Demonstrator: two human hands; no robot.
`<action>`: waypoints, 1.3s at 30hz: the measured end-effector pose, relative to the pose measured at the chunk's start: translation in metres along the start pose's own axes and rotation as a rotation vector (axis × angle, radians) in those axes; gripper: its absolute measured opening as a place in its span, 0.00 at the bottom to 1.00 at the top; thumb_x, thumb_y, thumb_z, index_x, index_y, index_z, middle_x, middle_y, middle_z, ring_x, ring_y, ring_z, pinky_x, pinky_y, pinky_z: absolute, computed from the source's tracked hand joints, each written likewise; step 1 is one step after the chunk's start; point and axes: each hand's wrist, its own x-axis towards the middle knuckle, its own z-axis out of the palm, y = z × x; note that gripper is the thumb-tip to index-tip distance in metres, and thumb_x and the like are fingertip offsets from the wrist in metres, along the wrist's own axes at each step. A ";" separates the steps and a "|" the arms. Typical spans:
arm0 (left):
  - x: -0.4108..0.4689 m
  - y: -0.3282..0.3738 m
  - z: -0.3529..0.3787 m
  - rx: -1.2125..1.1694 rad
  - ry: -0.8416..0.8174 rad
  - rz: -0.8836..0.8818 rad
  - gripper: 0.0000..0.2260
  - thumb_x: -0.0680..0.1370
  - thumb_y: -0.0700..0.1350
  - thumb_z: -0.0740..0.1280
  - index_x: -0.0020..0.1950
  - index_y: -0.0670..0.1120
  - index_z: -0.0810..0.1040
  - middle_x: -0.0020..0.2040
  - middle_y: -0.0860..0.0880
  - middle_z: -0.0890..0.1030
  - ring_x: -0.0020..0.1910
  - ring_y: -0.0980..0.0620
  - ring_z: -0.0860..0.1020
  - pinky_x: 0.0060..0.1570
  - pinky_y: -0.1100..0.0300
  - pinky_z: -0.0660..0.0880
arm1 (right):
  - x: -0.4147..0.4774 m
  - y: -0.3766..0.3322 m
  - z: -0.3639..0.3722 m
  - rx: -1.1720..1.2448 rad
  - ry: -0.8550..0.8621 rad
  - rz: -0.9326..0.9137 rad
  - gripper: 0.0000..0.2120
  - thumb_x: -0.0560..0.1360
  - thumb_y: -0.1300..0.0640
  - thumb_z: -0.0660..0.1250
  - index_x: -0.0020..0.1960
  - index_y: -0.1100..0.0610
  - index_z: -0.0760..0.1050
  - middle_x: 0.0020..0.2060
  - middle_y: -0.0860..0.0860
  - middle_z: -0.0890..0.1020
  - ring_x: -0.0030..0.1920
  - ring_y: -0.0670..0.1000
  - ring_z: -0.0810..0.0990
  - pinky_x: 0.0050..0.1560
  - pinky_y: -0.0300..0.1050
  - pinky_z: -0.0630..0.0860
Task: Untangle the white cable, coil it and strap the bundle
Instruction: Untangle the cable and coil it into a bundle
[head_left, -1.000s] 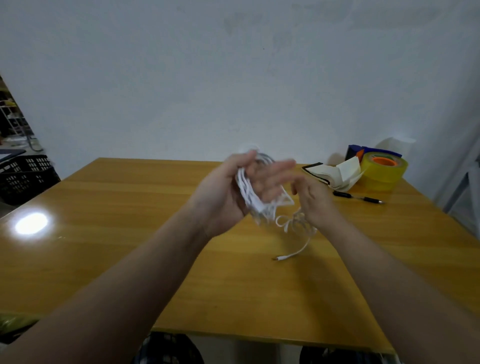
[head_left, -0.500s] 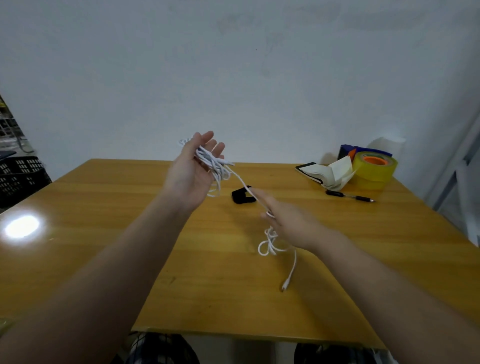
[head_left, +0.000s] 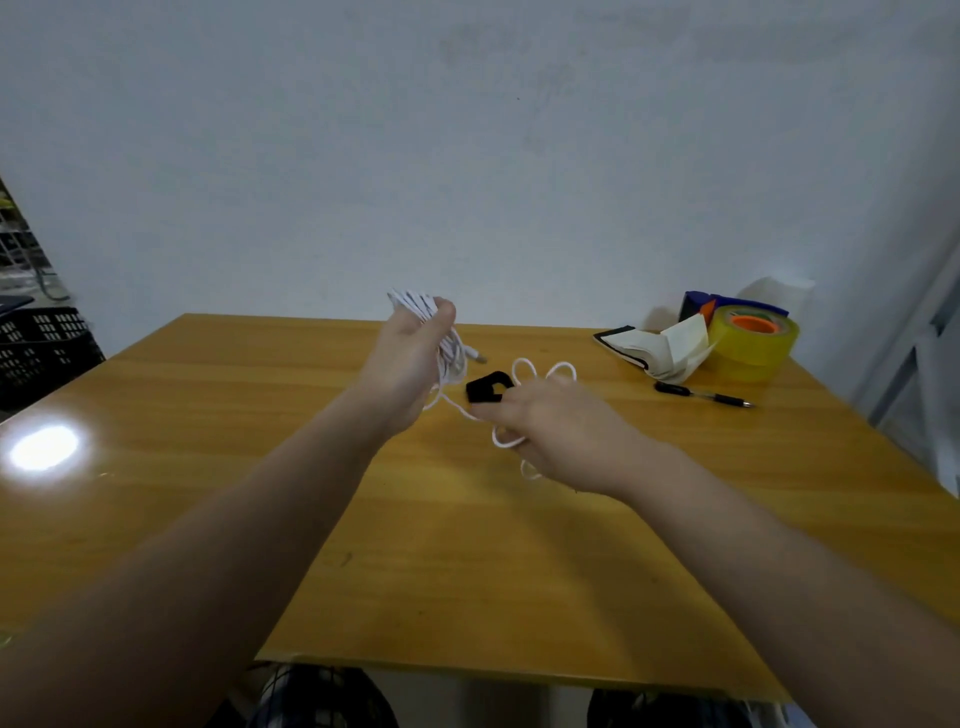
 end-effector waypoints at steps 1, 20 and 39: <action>-0.004 -0.005 -0.001 0.111 -0.032 0.020 0.05 0.82 0.44 0.60 0.48 0.45 0.74 0.46 0.50 0.78 0.45 0.60 0.79 0.58 0.52 0.73 | -0.001 0.003 -0.003 0.114 0.048 0.034 0.18 0.75 0.59 0.62 0.64 0.49 0.71 0.43 0.47 0.77 0.49 0.54 0.76 0.43 0.46 0.65; -0.026 -0.009 0.006 0.174 -0.609 -0.169 0.03 0.74 0.39 0.63 0.43 0.41 0.70 0.30 0.47 0.73 0.30 0.50 0.72 0.33 0.58 0.68 | -0.011 0.023 -0.010 1.417 0.344 0.430 0.06 0.68 0.57 0.67 0.40 0.59 0.77 0.32 0.48 0.82 0.36 0.48 0.79 0.43 0.40 0.76; -0.027 -0.018 0.013 0.300 -0.137 0.057 0.12 0.79 0.41 0.64 0.36 0.46 0.70 0.25 0.53 0.69 0.24 0.56 0.66 0.26 0.63 0.64 | -0.021 0.011 -0.018 1.176 0.259 0.570 0.22 0.69 0.64 0.73 0.60 0.55 0.71 0.53 0.48 0.76 0.51 0.45 0.78 0.46 0.35 0.77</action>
